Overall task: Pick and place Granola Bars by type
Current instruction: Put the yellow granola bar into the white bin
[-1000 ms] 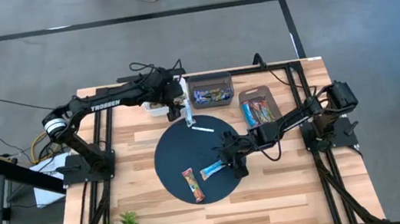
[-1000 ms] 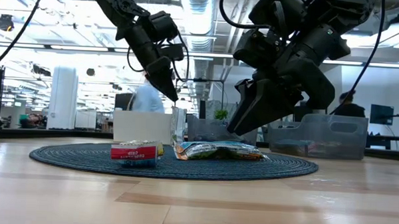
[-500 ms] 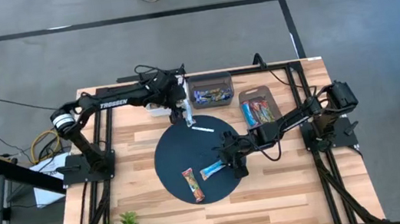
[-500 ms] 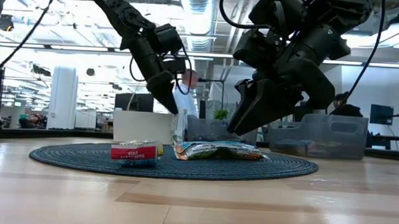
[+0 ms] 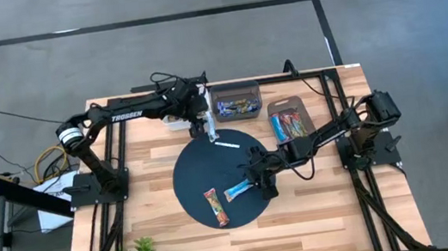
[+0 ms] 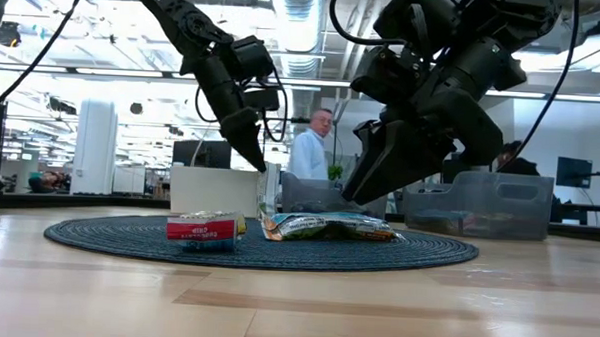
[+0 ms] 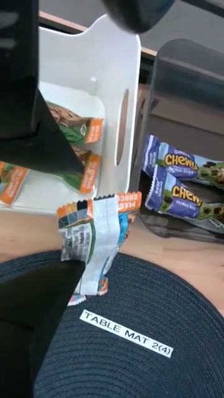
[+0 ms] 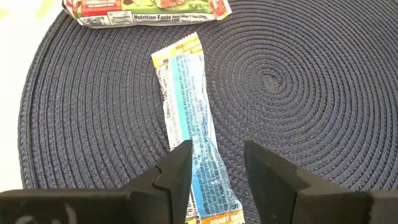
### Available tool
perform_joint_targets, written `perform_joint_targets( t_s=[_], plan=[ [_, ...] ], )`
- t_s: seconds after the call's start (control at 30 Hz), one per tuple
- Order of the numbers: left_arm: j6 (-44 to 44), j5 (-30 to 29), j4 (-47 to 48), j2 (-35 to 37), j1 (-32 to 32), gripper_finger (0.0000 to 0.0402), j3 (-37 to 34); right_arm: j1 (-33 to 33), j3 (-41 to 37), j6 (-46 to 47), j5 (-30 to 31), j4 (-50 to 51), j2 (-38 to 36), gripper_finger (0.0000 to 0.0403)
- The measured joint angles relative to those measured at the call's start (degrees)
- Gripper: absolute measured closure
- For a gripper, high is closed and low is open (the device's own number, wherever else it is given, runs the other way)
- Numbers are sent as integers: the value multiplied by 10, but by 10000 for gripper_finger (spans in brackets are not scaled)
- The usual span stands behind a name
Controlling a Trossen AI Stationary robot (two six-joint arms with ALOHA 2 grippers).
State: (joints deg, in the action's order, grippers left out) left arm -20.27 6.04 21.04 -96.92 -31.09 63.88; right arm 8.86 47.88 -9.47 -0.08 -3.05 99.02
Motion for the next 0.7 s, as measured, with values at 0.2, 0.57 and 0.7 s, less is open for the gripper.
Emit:
perform_joint_targets(
  t_s=[0.2, 0.57, 0.7],
  plan=[
    [-4, 1, 0, 0, 0, 215, 0, 0, 0, 0, 0, 0, 0, 265],
    [-14, 1, 0, 0, 0, 280, 0, 0, 0, 0, 0, 0, 0, 265],
    [-16, 1, 0, 0, 0, 298, 0, 0, 0, 0, 0, 0, 0, 265]
  ],
)
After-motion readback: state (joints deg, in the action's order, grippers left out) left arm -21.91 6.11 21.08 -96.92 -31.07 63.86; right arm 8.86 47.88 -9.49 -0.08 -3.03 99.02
